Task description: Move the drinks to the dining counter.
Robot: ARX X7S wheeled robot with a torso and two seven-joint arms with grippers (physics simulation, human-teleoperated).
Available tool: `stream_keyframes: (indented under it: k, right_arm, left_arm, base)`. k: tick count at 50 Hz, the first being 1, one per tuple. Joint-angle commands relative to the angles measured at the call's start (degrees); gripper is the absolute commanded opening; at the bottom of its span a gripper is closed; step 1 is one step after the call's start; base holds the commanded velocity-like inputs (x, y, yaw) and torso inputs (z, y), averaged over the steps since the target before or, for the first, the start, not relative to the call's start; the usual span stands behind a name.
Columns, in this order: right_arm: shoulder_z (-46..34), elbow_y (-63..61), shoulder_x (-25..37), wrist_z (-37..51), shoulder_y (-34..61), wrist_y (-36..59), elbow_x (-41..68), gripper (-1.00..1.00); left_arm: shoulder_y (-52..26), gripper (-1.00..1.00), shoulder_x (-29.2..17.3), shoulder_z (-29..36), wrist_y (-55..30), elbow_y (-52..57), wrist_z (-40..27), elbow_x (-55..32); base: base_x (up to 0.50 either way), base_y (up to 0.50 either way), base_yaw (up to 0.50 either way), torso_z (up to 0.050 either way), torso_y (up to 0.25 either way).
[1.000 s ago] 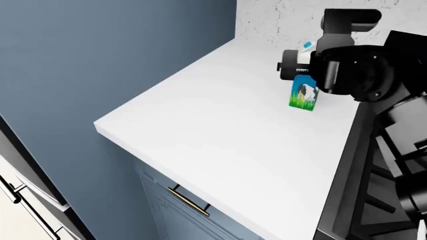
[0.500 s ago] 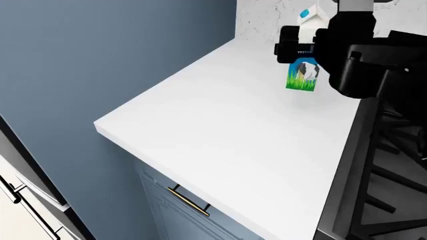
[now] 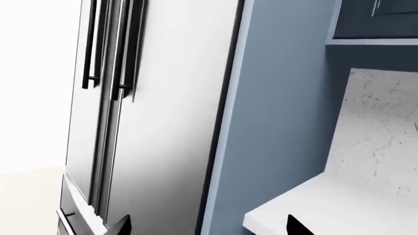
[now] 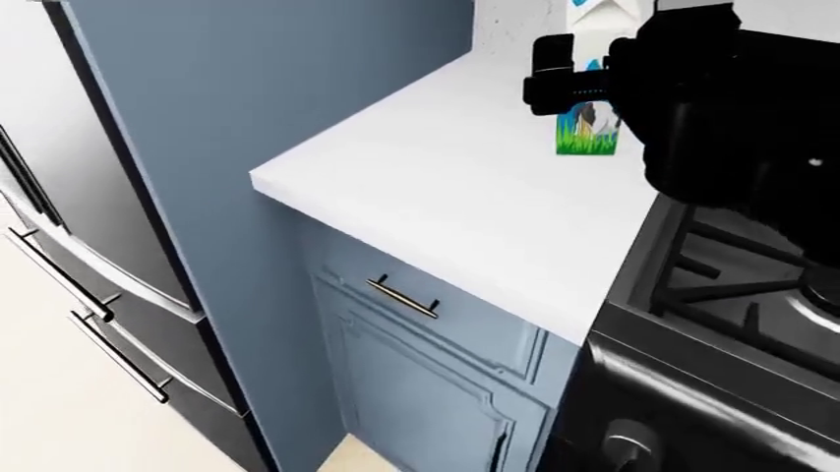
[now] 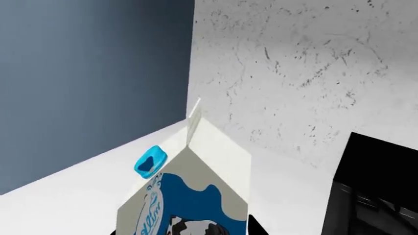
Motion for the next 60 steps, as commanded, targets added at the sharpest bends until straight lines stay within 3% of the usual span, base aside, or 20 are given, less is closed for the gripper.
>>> stream_keyframes:
  k: [1,33,60]
  right_arm:
    - [-0.6,-2.0,0.2,-0.8,0.8,0.5,-3.2,-1.00]
    - [-2.0,-2.7,0.6,0.2,1.1,2.2,-4.4,-1.00]
    - [-3.2,-2.7,0.5,-0.3,1.9,3.6,-5.3,-1.00]
  left_arm:
    - [-0.1,1.00,0.6,0.2,-0.5,0.0,0.6,0.7]
    - [0.3,1.00,0.9,-0.3,-0.8,0.0,1.0,0.9]
    - [0.2,1.00,1.1,0.3,-0.8,-0.2,1.5,1.6]
  base:
    - [-0.53,-0.11,0.00,0.000,0.000]
    - [-0.58,-0.04,0.00,0.000,0.000]
    - [-0.29,-0.23,0.45,0.000,0.000]
